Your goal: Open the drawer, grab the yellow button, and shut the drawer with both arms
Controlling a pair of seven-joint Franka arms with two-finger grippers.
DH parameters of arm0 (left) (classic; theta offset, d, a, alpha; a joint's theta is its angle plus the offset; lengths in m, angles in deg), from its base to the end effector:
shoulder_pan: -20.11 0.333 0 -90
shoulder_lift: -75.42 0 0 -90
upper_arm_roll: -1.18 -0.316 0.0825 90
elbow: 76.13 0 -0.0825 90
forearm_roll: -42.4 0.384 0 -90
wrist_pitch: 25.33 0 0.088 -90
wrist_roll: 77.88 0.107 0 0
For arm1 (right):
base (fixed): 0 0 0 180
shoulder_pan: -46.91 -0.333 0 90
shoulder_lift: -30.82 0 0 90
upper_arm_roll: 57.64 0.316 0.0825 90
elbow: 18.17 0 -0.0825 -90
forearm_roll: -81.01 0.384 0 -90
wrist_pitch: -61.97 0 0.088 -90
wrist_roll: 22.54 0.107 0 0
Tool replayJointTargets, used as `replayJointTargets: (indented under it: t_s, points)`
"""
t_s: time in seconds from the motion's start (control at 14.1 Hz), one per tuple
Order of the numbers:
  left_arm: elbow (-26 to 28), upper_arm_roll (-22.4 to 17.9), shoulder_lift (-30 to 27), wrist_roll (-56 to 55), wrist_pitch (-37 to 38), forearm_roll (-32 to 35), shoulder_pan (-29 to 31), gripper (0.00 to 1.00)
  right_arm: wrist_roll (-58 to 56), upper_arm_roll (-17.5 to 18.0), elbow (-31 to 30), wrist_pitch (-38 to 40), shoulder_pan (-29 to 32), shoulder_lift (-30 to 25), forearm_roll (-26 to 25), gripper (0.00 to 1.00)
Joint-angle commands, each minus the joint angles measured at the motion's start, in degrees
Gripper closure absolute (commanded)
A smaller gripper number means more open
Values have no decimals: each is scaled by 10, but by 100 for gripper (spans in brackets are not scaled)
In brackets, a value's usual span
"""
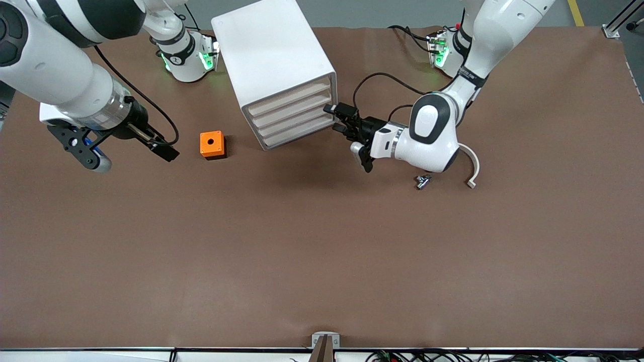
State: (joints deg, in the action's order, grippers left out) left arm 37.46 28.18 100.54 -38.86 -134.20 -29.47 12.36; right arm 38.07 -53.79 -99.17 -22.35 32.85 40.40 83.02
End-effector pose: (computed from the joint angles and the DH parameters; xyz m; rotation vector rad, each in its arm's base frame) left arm 0.4531 -0.3834 0.2860 1.7983 -0.4432 -0.4413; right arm 0.5655 0.1834 0.5938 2.8913 -1.1281 -0.1764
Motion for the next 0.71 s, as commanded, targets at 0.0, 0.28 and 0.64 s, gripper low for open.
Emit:
replayJointTargets:
  t_s: [0.0,0.28,0.64]
  points:
    - [10,5,4,38,-12,-46,-20,15,37,-3,-3,3,-13,-3,2,0]
    - [30,5,7,97,-49,-103,-56,31,70,-3,-3,2,-30,-2,2,0]
    - [38,5,21,135,-61,-144,-78,37,71,-3,-2,2,-33,3,2,0]
